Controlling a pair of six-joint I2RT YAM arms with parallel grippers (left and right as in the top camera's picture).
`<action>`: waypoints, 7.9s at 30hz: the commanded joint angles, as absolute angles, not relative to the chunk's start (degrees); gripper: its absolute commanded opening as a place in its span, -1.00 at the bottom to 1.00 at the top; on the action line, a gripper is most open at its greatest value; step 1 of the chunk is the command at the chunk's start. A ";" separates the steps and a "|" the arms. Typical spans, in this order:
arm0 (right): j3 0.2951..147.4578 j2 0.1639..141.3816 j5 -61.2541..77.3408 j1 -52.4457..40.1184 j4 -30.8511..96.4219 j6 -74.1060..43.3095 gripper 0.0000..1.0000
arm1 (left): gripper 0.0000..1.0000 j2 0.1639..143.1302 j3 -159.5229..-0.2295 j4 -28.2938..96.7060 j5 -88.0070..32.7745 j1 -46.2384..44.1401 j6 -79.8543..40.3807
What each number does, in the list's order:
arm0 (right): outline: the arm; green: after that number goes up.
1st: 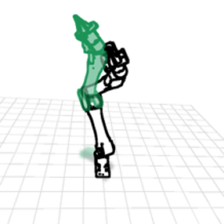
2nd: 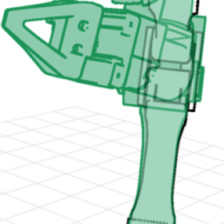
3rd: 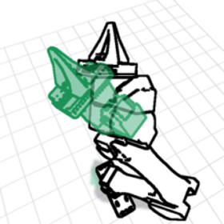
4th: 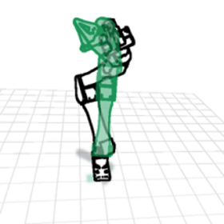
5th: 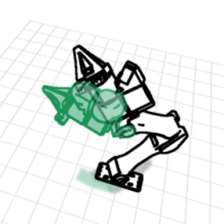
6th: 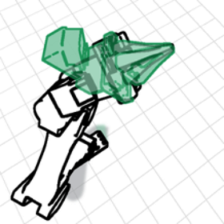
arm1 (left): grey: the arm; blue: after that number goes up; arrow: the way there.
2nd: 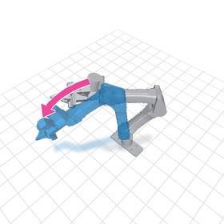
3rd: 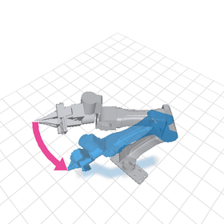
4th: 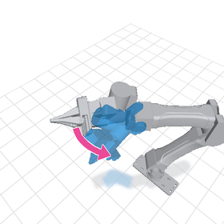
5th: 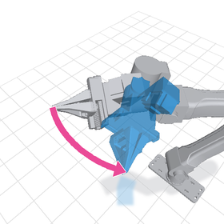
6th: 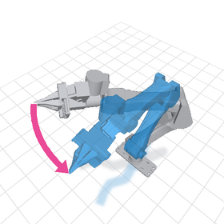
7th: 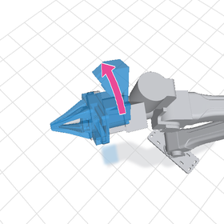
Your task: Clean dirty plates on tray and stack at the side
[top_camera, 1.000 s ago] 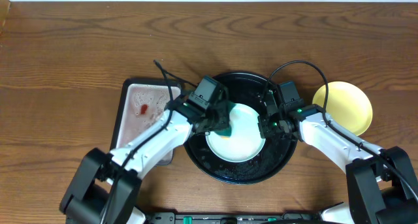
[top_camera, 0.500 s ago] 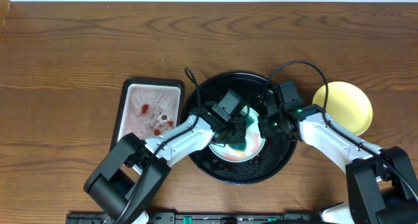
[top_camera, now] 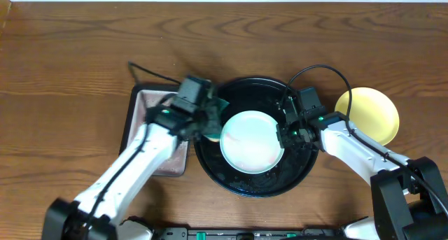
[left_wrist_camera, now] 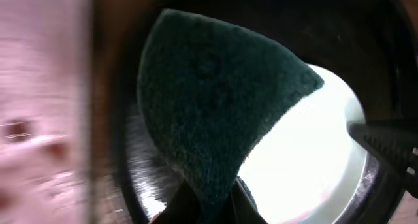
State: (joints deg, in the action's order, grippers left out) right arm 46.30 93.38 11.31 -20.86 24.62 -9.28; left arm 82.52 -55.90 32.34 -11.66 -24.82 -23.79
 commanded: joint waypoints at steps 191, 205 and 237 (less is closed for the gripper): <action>31.92 69.76 -4.69 26.35 17.32 -47.99 -0.96 | 0.61 81.67 -53.67 44.53 -8.49 -5.06 -11.64; 31.92 69.76 24.84 23.68 5.50 -23.38 0.32 | 0.61 81.67 -53.67 44.51 -8.49 -5.06 -11.66; 37.91 35.27 3.86 -13.39 41.56 -6.79 0.99 | 0.61 27.05 -39.90 51.48 -5.06 -4.56 -12.71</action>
